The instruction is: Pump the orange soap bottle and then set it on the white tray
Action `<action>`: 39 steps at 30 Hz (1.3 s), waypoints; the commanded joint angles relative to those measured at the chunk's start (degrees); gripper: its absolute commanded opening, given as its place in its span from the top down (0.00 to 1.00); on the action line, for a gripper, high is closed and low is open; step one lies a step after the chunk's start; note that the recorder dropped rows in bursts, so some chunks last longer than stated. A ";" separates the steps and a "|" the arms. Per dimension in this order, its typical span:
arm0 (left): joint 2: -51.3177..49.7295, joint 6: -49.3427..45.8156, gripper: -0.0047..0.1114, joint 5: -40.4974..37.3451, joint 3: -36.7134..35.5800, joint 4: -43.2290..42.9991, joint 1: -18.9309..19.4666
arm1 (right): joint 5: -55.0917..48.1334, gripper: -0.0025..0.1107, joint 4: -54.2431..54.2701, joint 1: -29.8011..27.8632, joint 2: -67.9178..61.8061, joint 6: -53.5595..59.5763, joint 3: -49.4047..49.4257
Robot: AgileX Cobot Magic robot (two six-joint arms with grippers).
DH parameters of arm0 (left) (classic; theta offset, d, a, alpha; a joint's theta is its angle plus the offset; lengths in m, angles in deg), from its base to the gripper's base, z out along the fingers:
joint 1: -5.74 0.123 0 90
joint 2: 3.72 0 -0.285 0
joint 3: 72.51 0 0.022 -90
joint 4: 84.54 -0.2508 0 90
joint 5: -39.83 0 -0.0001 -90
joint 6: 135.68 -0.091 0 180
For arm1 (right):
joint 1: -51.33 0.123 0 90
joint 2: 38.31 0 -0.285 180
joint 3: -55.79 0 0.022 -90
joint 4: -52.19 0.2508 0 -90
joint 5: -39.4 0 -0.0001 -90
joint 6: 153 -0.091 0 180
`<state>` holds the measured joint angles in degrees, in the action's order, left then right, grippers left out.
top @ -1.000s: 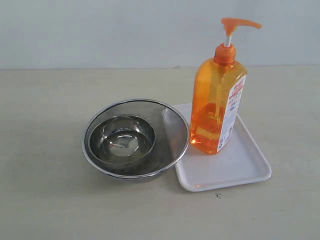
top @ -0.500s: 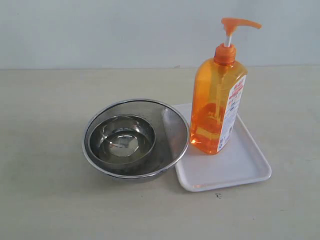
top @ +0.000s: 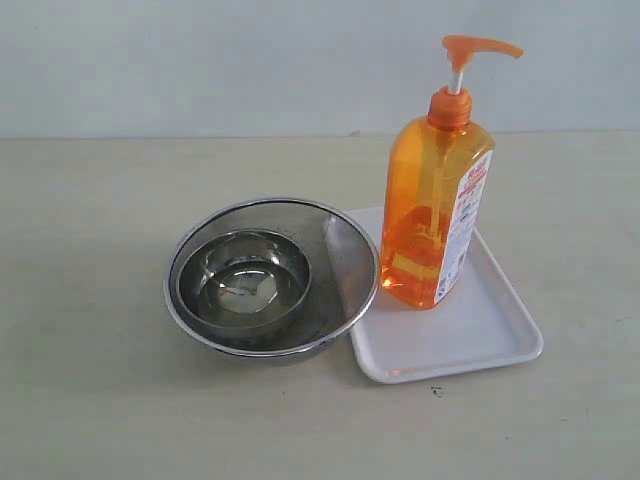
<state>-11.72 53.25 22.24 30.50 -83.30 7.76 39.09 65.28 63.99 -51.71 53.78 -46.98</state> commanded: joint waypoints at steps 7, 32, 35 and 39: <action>0.21 0.58 0.91 0.15 -0.22 -0.20 0.24 | 0.31 0.98 0.01 -0.13 0.36 0.11 -0.02; 0.21 0.58 0.91 0.15 -0.22 -0.20 0.24 | 7.59 0.98 12.34 -0.13 0.36 -32.64 -3.02; 0.21 0.58 0.91 0.15 -0.22 -0.20 0.24 | 7.60 0.98 12.34 -0.13 0.36 -32.64 -3.02; 0.21 0.58 0.91 0.15 -0.22 -0.20 0.24 | 7.60 0.98 12.34 -0.13 0.36 -32.64 -3.02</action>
<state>-11.72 53.30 22.24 30.50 -83.30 7.76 46.52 77.75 63.99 -51.71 21.37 -49.66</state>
